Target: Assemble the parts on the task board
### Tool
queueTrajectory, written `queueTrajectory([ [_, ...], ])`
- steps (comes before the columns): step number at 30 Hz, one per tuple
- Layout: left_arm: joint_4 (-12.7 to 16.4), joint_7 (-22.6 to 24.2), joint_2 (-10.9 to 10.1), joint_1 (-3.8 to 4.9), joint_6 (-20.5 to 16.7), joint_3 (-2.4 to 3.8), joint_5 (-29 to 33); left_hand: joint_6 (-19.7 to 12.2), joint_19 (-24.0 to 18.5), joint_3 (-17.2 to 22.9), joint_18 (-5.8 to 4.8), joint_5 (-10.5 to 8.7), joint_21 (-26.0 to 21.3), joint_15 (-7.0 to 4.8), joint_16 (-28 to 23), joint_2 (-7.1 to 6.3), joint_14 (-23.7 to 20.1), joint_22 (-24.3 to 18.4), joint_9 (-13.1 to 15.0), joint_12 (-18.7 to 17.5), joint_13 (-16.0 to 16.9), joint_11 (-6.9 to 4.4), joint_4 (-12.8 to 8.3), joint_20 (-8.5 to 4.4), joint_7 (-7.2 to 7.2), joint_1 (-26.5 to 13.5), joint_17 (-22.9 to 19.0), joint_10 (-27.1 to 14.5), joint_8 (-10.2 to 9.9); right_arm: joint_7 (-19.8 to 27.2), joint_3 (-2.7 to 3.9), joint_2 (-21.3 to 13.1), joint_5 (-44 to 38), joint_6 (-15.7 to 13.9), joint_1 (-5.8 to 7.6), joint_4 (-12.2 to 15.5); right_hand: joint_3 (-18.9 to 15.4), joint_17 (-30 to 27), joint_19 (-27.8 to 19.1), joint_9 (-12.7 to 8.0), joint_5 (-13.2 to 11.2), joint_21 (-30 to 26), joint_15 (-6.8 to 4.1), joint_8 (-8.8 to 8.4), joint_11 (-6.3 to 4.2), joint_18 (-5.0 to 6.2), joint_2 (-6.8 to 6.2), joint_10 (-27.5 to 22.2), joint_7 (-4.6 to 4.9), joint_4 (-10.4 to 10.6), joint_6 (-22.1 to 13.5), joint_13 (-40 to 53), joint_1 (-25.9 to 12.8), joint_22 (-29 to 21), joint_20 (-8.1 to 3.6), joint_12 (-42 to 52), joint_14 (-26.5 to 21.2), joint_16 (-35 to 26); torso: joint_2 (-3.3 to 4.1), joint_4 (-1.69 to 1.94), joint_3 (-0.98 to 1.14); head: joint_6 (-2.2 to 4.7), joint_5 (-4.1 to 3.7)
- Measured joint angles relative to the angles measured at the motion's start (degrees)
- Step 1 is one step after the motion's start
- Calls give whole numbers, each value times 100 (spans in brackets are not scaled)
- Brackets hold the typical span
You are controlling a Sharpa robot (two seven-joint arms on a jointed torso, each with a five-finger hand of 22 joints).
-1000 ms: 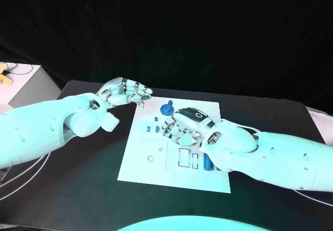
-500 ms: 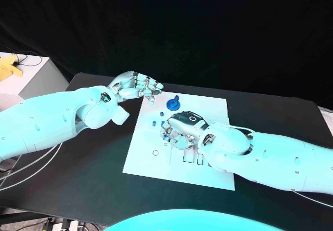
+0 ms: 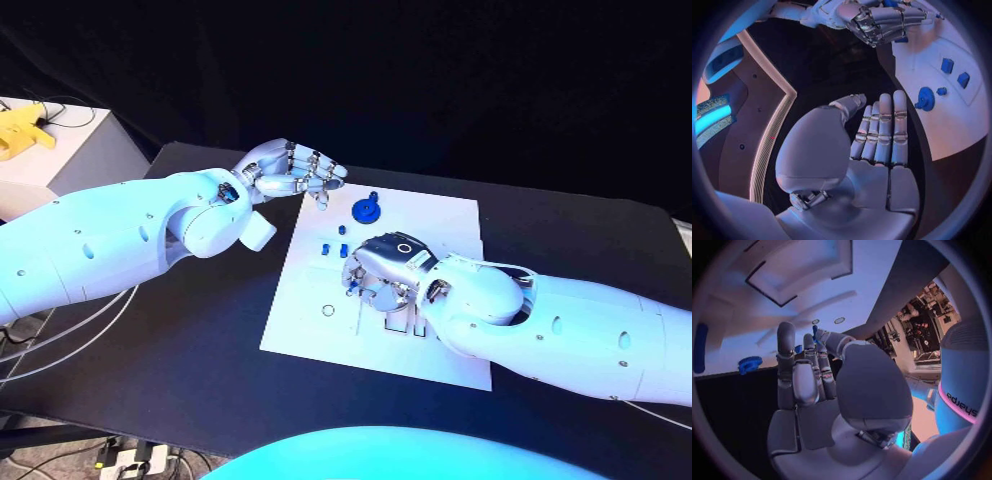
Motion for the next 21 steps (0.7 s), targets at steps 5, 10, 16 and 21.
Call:
queueTrajectory([
  [5,-5,-12,2,0,1,0,2,0,0,0,0,0,0,0,0,0,0,0,-3,0,0,0,0,0,0,0,0,0,0,-42,0,6,-50,6,-15,10,16,11,0,9,25,0,0,0,0,0,-1,0,0,-17,-2,0,1,32,0,-14,0,0,1,2,-1,-10,20],
  [10,-6,-19,3,0,1,0,3,0,0,0,0,0,0,0,0,0,0,0,-5,-1,0,0,0,0,0,0,-1,0,0,-57,0,28,-75,6,-28,-3,17,11,0,11,25,0,0,-1,0,0,-1,0,0,-18,-3,-2,1,32,0,8,0,0,2,7,-3,-25,30],
  [16,-8,-26,6,0,3,0,5,0,0,0,0,0,0,0,0,0,0,-1,-5,-23,0,0,0,0,0,0,4,0,0,-71,-1,47,-96,6,-41,-34,17,11,0,11,25,0,1,-6,0,0,-1,0,2,-18,-7,-4,1,32,0,8,0,0,2,5,-5,-40,44],
  [21,-8,-32,6,0,4,0,5,0,0,0,0,0,0,0,0,0,0,-1,-4,-23,0,0,0,0,0,0,4,0,0,-75,-2,53,-106,7,-53,-47,16,11,0,11,25,0,1,-7,0,0,-2,0,-5,-18,-16,-5,2,31,0,8,0,0,2,2,-5,-51,50],
])
